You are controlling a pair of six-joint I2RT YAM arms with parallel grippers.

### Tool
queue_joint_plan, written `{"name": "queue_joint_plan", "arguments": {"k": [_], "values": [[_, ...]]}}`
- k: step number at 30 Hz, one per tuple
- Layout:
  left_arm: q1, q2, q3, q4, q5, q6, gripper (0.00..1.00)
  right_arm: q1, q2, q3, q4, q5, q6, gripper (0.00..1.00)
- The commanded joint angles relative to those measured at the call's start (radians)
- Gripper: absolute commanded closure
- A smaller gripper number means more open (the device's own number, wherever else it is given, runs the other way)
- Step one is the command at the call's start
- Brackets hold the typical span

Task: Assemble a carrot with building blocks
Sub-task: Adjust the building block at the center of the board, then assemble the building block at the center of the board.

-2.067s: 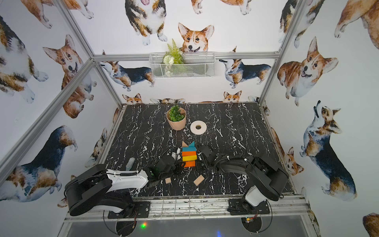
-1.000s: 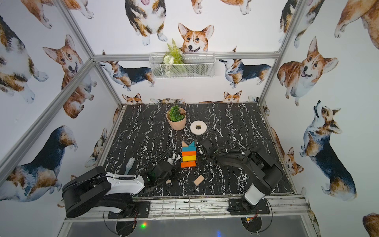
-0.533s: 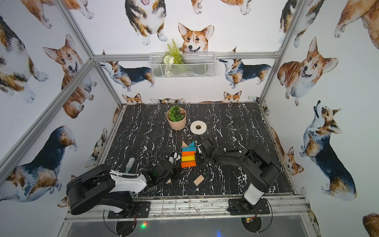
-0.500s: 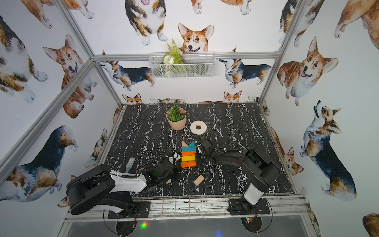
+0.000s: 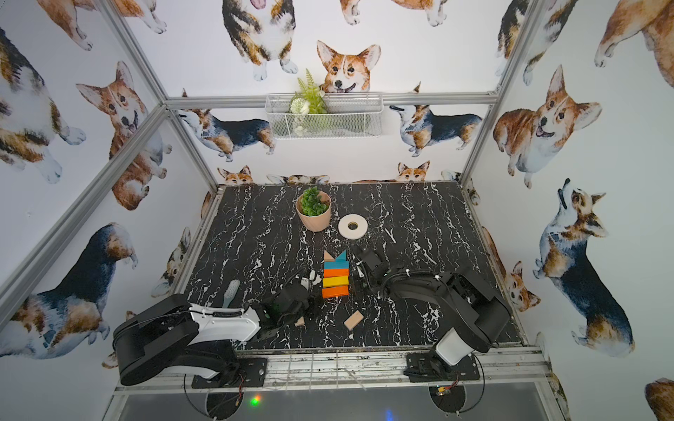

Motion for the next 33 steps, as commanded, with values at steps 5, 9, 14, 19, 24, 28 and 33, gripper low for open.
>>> {"name": "queue_joint_plan", "arguments": {"k": [5,9,14,19,24,28,33], "values": [[-0.001,-0.165,-0.028,-0.133,-0.026,0.014,0.81,0.167,-0.170,-0.075,-0.126,0.119,0.082,0.74],[-0.002,-0.316,-0.025,-0.295,-0.005,0.021,0.59,0.230,-0.275,-0.166,-0.131,0.134,0.134,0.65],[-0.003,-0.458,-0.073,-0.359,0.013,-0.003,0.59,0.309,-0.357,-0.195,-0.221,0.206,0.190,0.67],[-0.006,-0.510,-0.102,-0.398,0.022,-0.028,0.61,0.380,-0.344,-0.189,-0.240,0.244,0.227,0.62],[-0.012,-0.543,-0.141,-0.396,0.015,-0.045,0.61,0.452,-0.305,-0.180,-0.243,0.280,0.244,0.43],[-0.013,-0.554,-0.145,-0.396,0.015,-0.048,0.62,0.454,-0.256,-0.171,-0.220,0.305,0.237,0.46],[-0.013,-0.579,-0.157,-0.398,0.009,-0.051,0.62,0.454,-0.197,-0.141,-0.178,0.331,0.219,0.51]]}}
